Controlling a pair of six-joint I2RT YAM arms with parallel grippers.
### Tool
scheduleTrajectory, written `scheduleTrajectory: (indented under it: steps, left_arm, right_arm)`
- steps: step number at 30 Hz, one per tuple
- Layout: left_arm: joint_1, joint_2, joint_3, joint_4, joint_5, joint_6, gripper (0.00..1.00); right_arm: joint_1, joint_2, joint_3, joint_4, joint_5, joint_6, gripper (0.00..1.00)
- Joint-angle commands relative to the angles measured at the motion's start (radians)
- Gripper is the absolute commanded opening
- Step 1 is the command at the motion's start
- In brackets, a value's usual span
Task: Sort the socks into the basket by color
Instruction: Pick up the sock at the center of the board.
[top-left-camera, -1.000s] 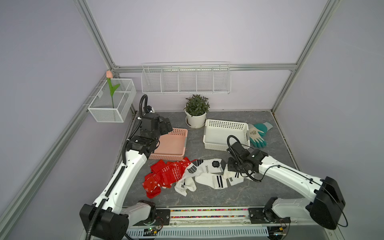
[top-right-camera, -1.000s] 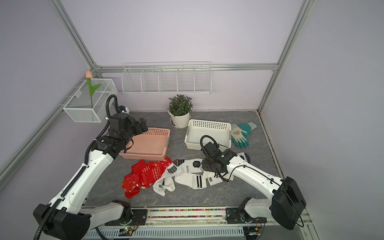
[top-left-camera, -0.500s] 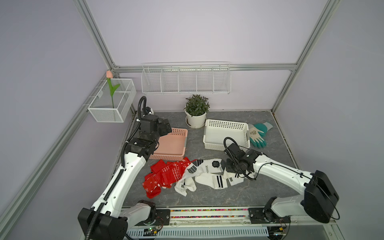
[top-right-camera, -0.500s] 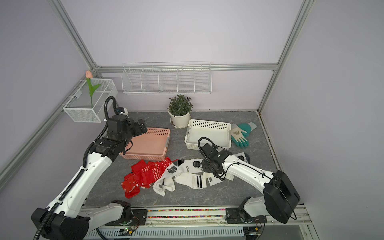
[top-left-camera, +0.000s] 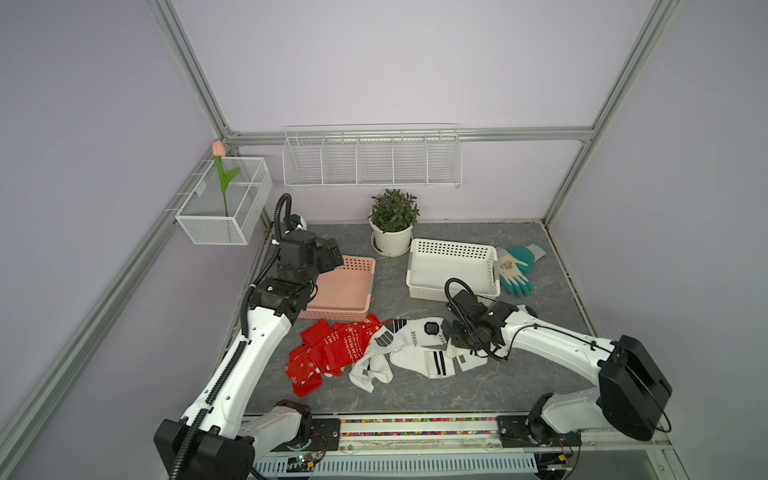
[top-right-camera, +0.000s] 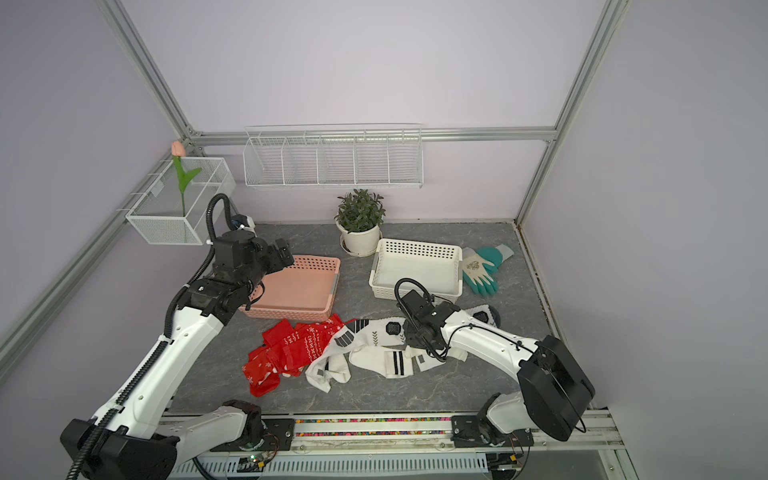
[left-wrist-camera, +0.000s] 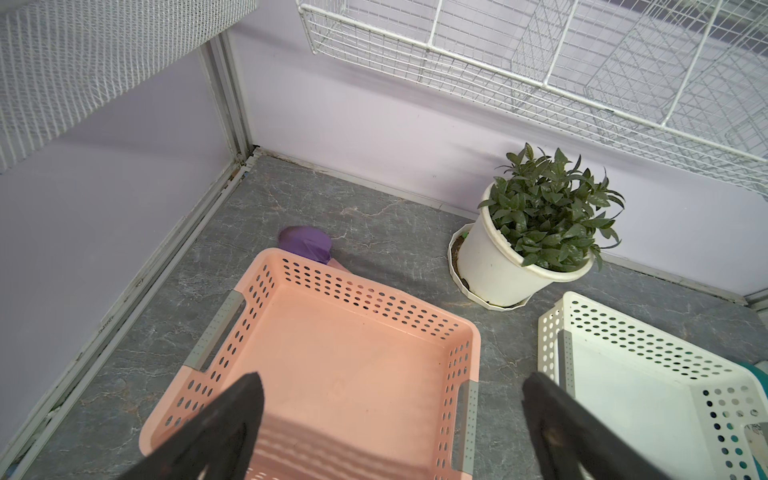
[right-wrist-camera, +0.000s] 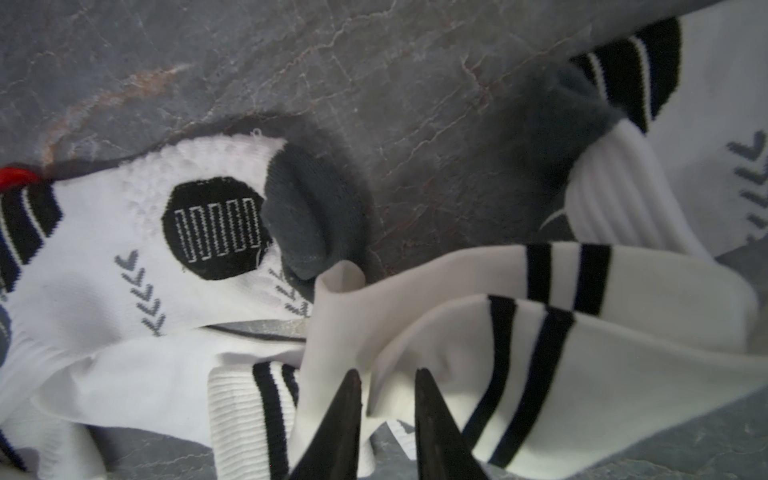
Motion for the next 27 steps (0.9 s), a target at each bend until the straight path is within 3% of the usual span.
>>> scheduleTrajectory:
  steps: [1, 8, 13, 27]
  left_arm:
    - [-0.004, -0.018, -0.010, 0.009, -0.016, -0.007, 0.99]
    - [-0.005, -0.014, -0.008, 0.006, -0.022, -0.006, 0.99]
    - [-0.004, -0.011, -0.009, 0.005, -0.024, -0.006, 0.99]
    - [-0.005, -0.012, -0.008, -0.001, -0.032, -0.016, 0.99]
  right_arm:
    - [-0.007, 0.018, -0.018, 0.011, -0.005, 0.010, 0.22]
    - [-0.009, 0.036, -0.021, 0.027, -0.008, 0.002, 0.21]
    - [-0.010, 0.041, -0.016, 0.031, -0.011, -0.011, 0.07]
    - [-0.014, -0.090, 0.009, -0.095, 0.002, -0.071, 0.07]
